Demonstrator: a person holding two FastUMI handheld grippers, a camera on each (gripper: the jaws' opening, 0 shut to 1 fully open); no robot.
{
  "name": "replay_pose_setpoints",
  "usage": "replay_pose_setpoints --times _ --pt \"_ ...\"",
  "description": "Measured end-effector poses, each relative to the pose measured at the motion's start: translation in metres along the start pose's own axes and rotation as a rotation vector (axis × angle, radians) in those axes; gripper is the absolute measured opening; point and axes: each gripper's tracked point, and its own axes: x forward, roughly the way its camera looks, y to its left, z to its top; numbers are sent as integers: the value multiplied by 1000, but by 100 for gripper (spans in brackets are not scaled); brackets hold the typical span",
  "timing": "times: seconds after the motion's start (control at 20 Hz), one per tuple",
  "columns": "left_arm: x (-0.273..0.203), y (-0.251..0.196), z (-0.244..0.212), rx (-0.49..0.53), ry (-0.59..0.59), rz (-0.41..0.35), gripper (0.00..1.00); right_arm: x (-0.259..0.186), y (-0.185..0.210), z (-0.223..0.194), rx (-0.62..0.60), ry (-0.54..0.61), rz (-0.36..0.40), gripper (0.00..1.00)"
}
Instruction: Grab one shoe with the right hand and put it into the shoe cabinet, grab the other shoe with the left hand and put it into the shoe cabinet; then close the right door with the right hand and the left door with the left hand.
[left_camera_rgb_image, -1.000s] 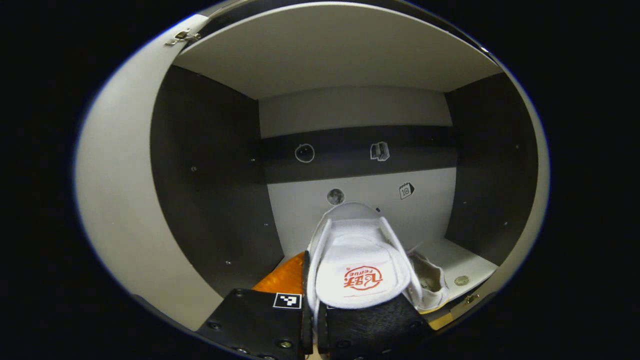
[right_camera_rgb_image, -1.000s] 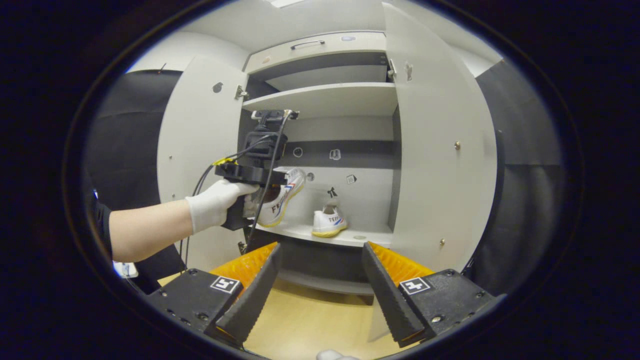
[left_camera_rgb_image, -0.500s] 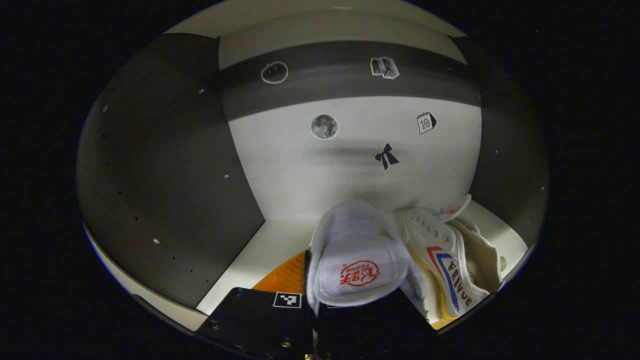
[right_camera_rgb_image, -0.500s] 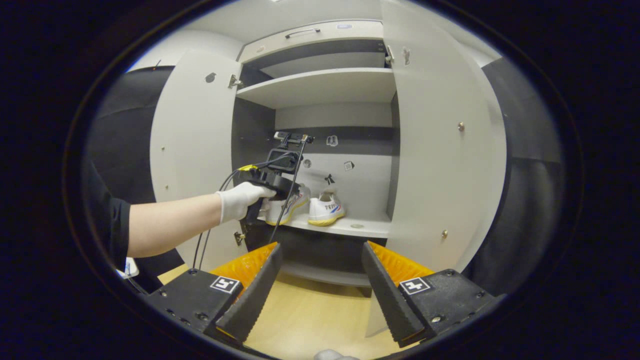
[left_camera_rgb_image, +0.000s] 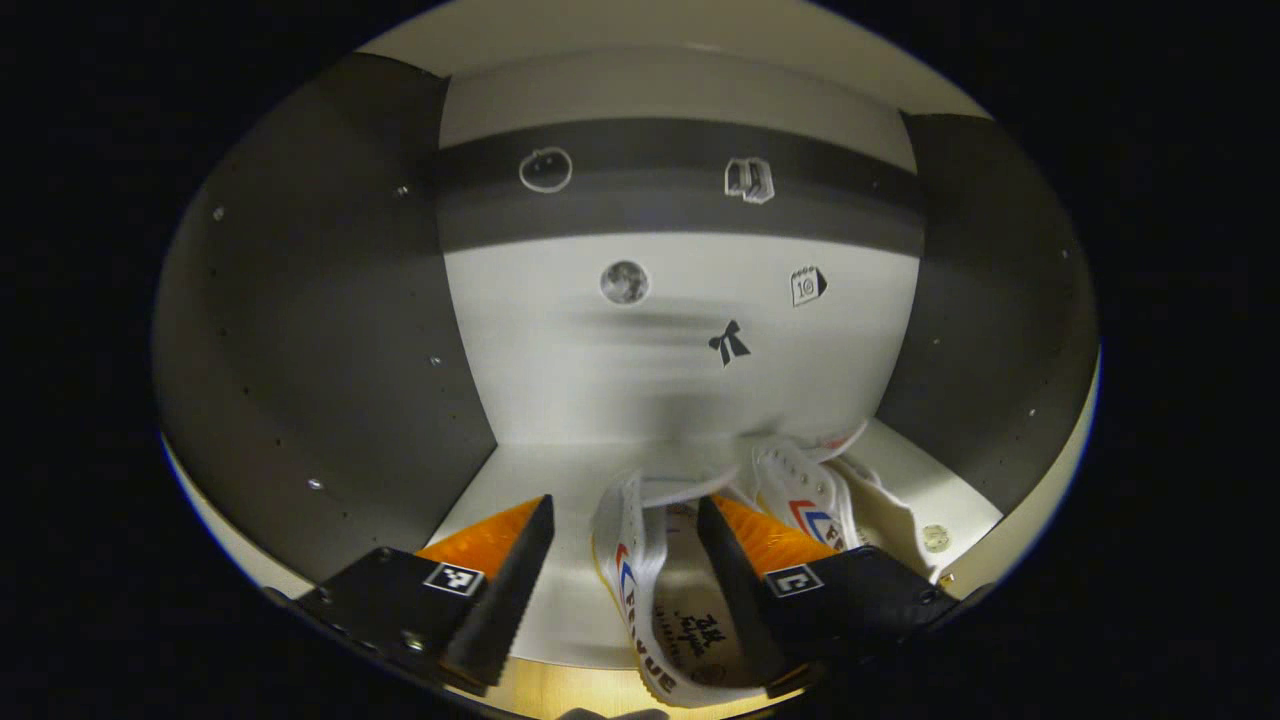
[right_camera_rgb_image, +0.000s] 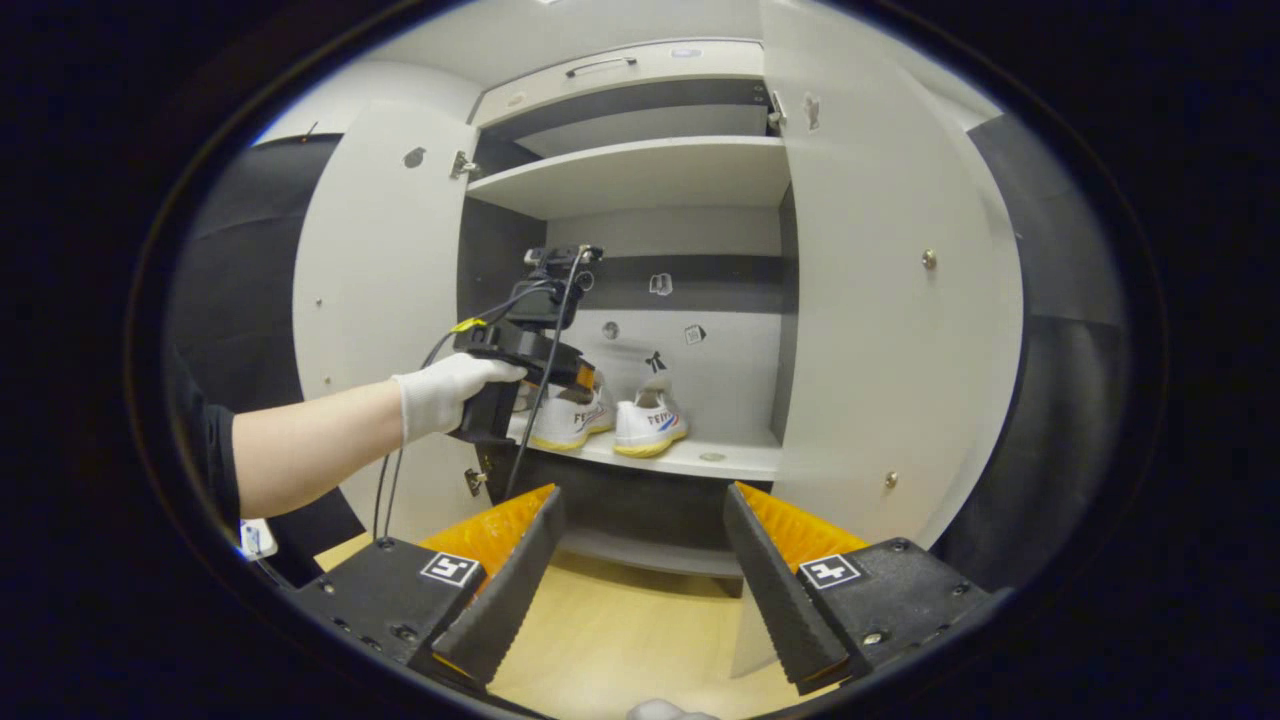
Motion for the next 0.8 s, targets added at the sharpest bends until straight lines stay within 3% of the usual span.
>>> replay_pose_setpoints --times 0.1,0.45,0.8 --pt "-17 3 15 -19 -69 7 98 -1 2 4 -9 -10 -3 100" --pt "-107 8 42 -5 -243 2 97 -14 3 23 -14 -62 -49 100" --pt "-210 4 23 9 -367 -15 100 -48 -4 37 1 -103 -122 100"
